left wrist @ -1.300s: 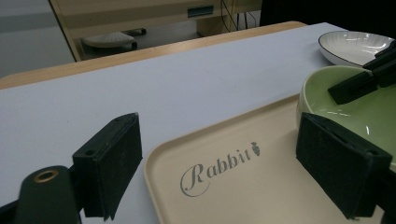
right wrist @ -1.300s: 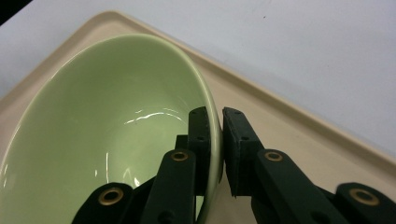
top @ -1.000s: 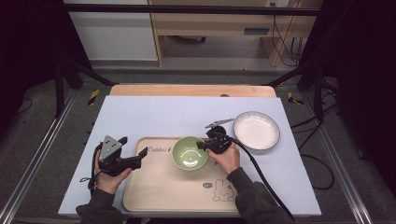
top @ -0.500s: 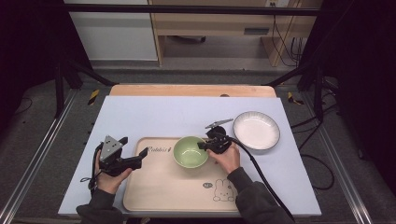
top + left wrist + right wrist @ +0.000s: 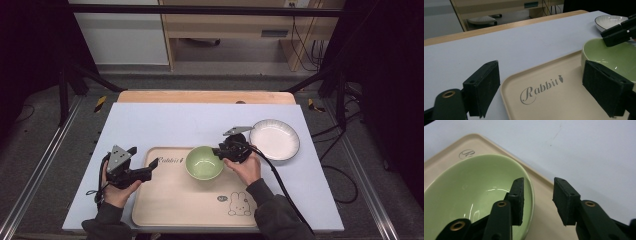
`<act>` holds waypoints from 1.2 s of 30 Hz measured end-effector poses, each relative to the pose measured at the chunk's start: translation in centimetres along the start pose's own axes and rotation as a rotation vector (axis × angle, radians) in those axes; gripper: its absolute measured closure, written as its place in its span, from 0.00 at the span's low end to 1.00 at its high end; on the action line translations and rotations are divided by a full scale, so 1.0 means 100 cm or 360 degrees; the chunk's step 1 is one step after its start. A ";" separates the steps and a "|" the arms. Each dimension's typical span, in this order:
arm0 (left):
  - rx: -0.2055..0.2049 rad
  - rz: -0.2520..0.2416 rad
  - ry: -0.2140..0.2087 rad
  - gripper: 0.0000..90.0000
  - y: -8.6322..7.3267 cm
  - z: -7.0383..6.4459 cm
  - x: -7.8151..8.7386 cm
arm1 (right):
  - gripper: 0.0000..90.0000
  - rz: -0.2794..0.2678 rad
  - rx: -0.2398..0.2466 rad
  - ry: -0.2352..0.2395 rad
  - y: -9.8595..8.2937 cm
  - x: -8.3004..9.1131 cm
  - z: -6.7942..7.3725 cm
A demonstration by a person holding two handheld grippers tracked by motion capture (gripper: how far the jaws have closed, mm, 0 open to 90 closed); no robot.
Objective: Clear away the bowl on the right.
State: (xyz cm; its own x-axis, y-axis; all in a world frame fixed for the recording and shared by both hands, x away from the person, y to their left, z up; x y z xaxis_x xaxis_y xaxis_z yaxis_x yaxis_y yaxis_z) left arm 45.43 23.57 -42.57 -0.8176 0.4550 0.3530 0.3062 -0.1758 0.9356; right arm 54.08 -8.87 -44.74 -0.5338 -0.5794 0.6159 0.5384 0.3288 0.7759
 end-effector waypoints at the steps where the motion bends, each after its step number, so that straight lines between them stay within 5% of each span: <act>1: -0.0001 0.0000 0.0000 0.16 0.000 0.000 0.000 | 0.66 -0.0013 -0.0003 -0.0007 0.001 0.002 0.001; 17: 0.0008 -0.0008 0.0003 0.16 0.001 0.001 0.001 | 0.28 -0.0312 0.0201 -0.0123 0.010 0.049 0.013; 26: 0.0006 0.0000 -0.0001 0.15 0.000 0.000 0.001 | 0.20 -0.0471 0.0133 -0.0111 -0.007 0.086 0.005; 36: 0.0012 0.0004 0.0009 0.15 -0.002 0.002 0.001 | 0.16 -0.0517 0.0120 -0.0163 -0.028 0.107 -0.002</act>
State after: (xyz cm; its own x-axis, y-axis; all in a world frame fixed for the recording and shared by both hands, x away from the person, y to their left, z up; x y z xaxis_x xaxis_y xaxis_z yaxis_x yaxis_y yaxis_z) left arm 45.34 23.81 -42.74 -0.8197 0.4494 0.3552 0.3118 -0.1701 0.9348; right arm 47.02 -16.17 -40.37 -0.7342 -0.5860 0.3428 0.2821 0.1959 0.9392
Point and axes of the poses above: each handheld gripper's, and its own axes: x roughly backward along the jaws, y roughly out of its top, z roughly to its left, the point moved 2 cm from there along -x, roughly forward along the jaws, and after that the axes turned 2 degrees about -z, right-handed, at the moved point
